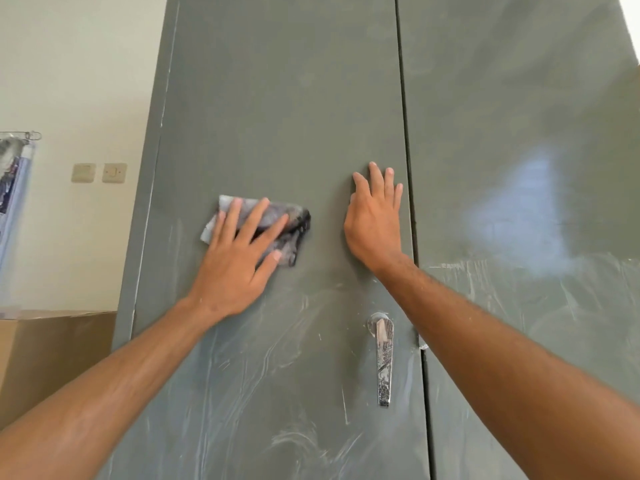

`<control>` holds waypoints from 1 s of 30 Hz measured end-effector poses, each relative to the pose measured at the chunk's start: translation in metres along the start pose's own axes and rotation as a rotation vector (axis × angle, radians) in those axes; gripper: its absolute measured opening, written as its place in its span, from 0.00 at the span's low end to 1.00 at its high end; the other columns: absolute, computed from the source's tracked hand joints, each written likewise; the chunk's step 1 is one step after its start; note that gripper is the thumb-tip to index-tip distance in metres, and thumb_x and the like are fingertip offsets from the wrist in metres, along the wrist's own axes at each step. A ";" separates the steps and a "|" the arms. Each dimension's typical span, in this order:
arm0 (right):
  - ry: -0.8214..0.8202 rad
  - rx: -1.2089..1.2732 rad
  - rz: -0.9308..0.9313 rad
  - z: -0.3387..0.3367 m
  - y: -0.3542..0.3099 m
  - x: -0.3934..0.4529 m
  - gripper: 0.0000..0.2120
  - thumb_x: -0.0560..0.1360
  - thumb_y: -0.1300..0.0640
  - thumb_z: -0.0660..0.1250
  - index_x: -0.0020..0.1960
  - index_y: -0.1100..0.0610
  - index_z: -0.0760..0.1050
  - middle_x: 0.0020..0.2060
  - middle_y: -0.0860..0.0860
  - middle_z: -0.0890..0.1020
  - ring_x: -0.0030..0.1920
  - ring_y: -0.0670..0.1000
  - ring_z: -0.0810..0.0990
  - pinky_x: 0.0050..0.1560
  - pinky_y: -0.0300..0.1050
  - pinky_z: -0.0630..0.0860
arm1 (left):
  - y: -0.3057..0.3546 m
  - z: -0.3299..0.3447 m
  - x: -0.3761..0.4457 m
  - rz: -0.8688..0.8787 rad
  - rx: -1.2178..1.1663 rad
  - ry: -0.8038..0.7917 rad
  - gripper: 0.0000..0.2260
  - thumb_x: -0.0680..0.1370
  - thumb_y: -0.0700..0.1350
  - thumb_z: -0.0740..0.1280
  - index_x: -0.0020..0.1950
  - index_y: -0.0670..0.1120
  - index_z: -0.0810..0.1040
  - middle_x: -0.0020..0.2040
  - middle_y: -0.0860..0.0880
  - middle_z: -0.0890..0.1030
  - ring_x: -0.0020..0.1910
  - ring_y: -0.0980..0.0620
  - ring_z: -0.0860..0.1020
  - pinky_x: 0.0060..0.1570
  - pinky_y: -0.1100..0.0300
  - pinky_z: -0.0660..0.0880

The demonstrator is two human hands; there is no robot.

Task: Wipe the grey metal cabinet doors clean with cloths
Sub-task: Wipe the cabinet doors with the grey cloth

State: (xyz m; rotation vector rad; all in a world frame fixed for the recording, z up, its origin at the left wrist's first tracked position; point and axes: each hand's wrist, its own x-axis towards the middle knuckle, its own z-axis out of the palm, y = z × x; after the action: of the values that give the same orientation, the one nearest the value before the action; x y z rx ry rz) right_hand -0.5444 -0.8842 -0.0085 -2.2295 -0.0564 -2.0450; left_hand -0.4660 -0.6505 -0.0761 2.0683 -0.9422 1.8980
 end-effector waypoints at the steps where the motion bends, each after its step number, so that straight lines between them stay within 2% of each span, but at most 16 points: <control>1: 0.010 -0.005 0.008 0.002 -0.001 0.000 0.23 0.84 0.64 0.52 0.79 0.61 0.63 0.82 0.61 0.55 0.83 0.66 0.45 0.82 0.64 0.41 | -0.007 -0.002 -0.021 0.030 -0.006 -0.037 0.26 0.85 0.58 0.53 0.83 0.57 0.60 0.85 0.52 0.54 0.84 0.39 0.46 0.82 0.39 0.46; 3: 0.025 -0.004 0.025 0.006 -0.005 -0.001 0.24 0.83 0.65 0.52 0.78 0.62 0.63 0.82 0.61 0.54 0.82 0.66 0.44 0.81 0.65 0.41 | -0.034 -0.011 -0.045 0.011 0.000 -0.086 0.26 0.85 0.60 0.52 0.83 0.58 0.60 0.85 0.54 0.52 0.84 0.42 0.44 0.81 0.38 0.48; 5: 0.037 0.001 0.035 0.008 -0.006 -0.001 0.24 0.82 0.66 0.53 0.78 0.62 0.63 0.82 0.62 0.54 0.82 0.67 0.44 0.81 0.66 0.41 | -0.063 -0.021 -0.036 -0.098 0.011 -0.069 0.28 0.84 0.63 0.50 0.83 0.58 0.59 0.85 0.52 0.52 0.84 0.40 0.45 0.81 0.36 0.50; 9: 0.035 -0.017 0.042 0.009 -0.007 0.000 0.25 0.81 0.67 0.53 0.78 0.62 0.63 0.82 0.62 0.54 0.82 0.68 0.45 0.81 0.67 0.41 | -0.075 -0.025 0.010 -0.326 -0.048 -0.032 0.29 0.83 0.63 0.49 0.84 0.58 0.56 0.86 0.50 0.49 0.83 0.38 0.41 0.81 0.39 0.38; 10: 0.034 -0.019 0.046 0.009 -0.008 0.000 0.25 0.81 0.67 0.53 0.78 0.62 0.63 0.82 0.62 0.54 0.82 0.67 0.45 0.81 0.67 0.41 | -0.067 -0.022 0.008 -0.307 -0.040 -0.030 0.29 0.84 0.63 0.49 0.84 0.58 0.56 0.86 0.50 0.49 0.83 0.38 0.40 0.81 0.39 0.38; 14: 0.048 -0.041 0.069 0.010 -0.012 -0.001 0.26 0.79 0.68 0.53 0.77 0.62 0.64 0.82 0.61 0.55 0.82 0.67 0.45 0.81 0.67 0.41 | -0.058 -0.023 -0.060 -0.048 0.001 -0.118 0.27 0.85 0.62 0.50 0.84 0.58 0.56 0.86 0.53 0.49 0.84 0.42 0.41 0.81 0.37 0.44; 16: 0.053 -0.033 0.090 0.011 -0.017 -0.001 0.26 0.79 0.69 0.53 0.76 0.62 0.64 0.82 0.61 0.55 0.82 0.67 0.45 0.80 0.67 0.41 | -0.077 -0.031 -0.070 -0.047 0.013 -0.156 0.28 0.85 0.63 0.49 0.84 0.59 0.55 0.86 0.54 0.48 0.84 0.44 0.40 0.81 0.36 0.45; 18: 0.053 -0.005 0.118 0.010 -0.022 0.000 0.25 0.78 0.70 0.54 0.75 0.63 0.65 0.82 0.61 0.55 0.82 0.67 0.45 0.80 0.68 0.41 | -0.097 -0.036 -0.048 -0.163 0.014 -0.140 0.29 0.84 0.64 0.49 0.84 0.60 0.54 0.86 0.53 0.47 0.84 0.42 0.40 0.81 0.38 0.42; 21: 0.048 0.003 0.131 0.011 -0.024 0.001 0.25 0.78 0.70 0.54 0.74 0.62 0.65 0.82 0.61 0.54 0.82 0.66 0.44 0.80 0.68 0.41 | -0.111 -0.037 0.013 -0.326 -0.025 -0.068 0.30 0.83 0.64 0.50 0.84 0.57 0.57 0.86 0.49 0.50 0.83 0.36 0.42 0.80 0.42 0.37; 26: 0.071 -0.028 0.128 0.017 -0.024 0.001 0.26 0.77 0.70 0.54 0.75 0.62 0.64 0.82 0.61 0.53 0.82 0.67 0.43 0.80 0.69 0.40 | -0.137 -0.047 0.110 -0.352 -0.021 -0.061 0.27 0.85 0.60 0.53 0.84 0.59 0.54 0.86 0.49 0.49 0.83 0.37 0.41 0.81 0.42 0.36; 30: 0.100 -0.051 0.133 0.022 -0.024 0.004 0.26 0.76 0.70 0.55 0.74 0.63 0.65 0.82 0.62 0.54 0.82 0.67 0.44 0.79 0.71 0.40 | -0.149 -0.050 0.140 -0.331 -0.006 -0.030 0.26 0.86 0.59 0.54 0.84 0.59 0.55 0.86 0.49 0.50 0.83 0.37 0.43 0.81 0.41 0.38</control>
State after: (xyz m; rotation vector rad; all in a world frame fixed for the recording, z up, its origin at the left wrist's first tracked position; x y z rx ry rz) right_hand -0.5246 -0.8580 -0.0053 -2.0940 0.1504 -2.1047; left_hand -0.4267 -0.5528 0.1066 2.0999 -0.5652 1.6948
